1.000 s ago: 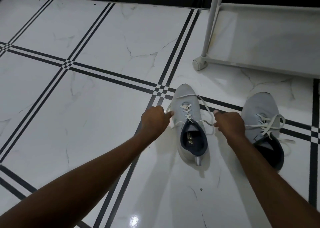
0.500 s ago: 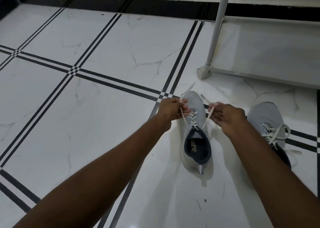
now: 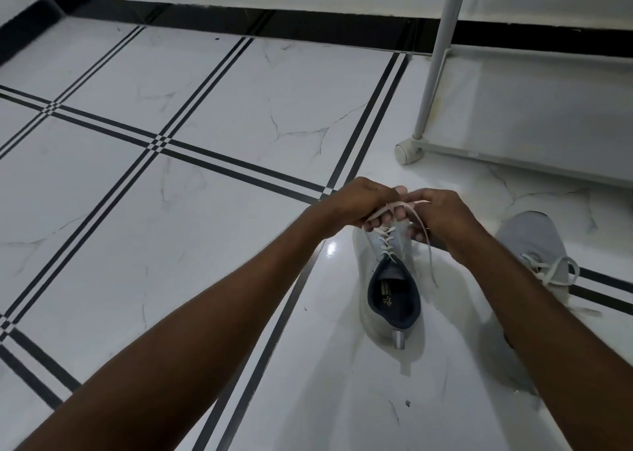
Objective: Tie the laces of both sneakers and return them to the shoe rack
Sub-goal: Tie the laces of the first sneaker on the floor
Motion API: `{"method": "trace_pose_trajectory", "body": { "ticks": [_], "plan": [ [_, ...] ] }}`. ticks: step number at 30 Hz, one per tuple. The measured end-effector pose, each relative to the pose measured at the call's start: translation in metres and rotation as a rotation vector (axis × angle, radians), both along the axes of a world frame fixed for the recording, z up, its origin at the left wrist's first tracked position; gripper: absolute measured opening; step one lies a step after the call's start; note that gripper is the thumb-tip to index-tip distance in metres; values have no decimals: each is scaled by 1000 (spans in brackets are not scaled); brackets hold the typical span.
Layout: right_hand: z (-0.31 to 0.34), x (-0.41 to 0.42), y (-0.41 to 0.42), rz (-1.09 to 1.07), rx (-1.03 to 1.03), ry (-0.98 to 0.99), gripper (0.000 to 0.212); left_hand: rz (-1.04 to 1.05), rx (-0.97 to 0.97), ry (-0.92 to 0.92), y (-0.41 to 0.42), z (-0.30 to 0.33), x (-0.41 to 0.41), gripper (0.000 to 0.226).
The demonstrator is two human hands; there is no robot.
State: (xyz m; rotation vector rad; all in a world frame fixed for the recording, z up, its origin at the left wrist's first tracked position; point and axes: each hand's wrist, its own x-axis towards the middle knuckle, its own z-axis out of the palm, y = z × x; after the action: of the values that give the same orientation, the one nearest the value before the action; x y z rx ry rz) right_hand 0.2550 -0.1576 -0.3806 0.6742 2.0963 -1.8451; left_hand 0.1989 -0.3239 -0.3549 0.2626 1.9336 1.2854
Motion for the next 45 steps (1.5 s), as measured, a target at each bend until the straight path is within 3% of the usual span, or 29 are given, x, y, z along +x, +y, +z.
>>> {"method": "trace_pose_trajectory", "body": {
  "ticks": [3,7,9,12,15,18,21,23,25,27,29,31,33,35,36,39,45],
  "plan": [
    [-6,7,-3,134,100,-23,14,-73,-19,116,-14,8,-6,28],
    [-11,6,-9,97,-212,-7,22,-276,-302,802,-14,9,1,9],
    [-12,5,-11,129,-323,-37,22,-199,-366,1048,-11,-4,14,15],
    [-15,3,-9,123,-458,-125,25,-55,-355,1179,-7,-23,30,18],
    [-18,1,-8,68,-599,-152,25,124,-285,1018,-3,-27,34,18],
    [-23,2,-8,-88,-633,-119,28,285,-65,659,-3,-28,32,13],
    [-22,4,1,-261,-574,-110,7,418,68,257,-16,-34,24,17],
    [-24,4,12,-412,-546,-114,13,512,119,-22,-30,-38,21,19],
    [-25,7,23,-507,-259,-65,11,669,138,-243,-48,-42,21,22],
    [-30,13,32,-444,320,26,18,807,39,-323,-64,-46,22,19],
    [-30,21,33,-314,716,64,23,818,-156,-314,-69,-53,24,15],
    [-37,25,26,-152,886,67,16,709,-308,-250,-62,-57,30,27],
    [-49,29,16,22,964,120,16,485,-443,-27,-50,-58,41,47],
    [-59,36,5,152,886,194,25,207,-551,320,-35,-57,52,58],
    [-62,40,-2,208,803,213,28,110,-534,413,-28,-58,56,52],
    [-65,52,-16,254,610,229,30,81,-460,486,-14,-66,63,24],
    [-65,57,-11,113,517,206,12,140,-411,510,-17,-68,59,10]
  ]
}}
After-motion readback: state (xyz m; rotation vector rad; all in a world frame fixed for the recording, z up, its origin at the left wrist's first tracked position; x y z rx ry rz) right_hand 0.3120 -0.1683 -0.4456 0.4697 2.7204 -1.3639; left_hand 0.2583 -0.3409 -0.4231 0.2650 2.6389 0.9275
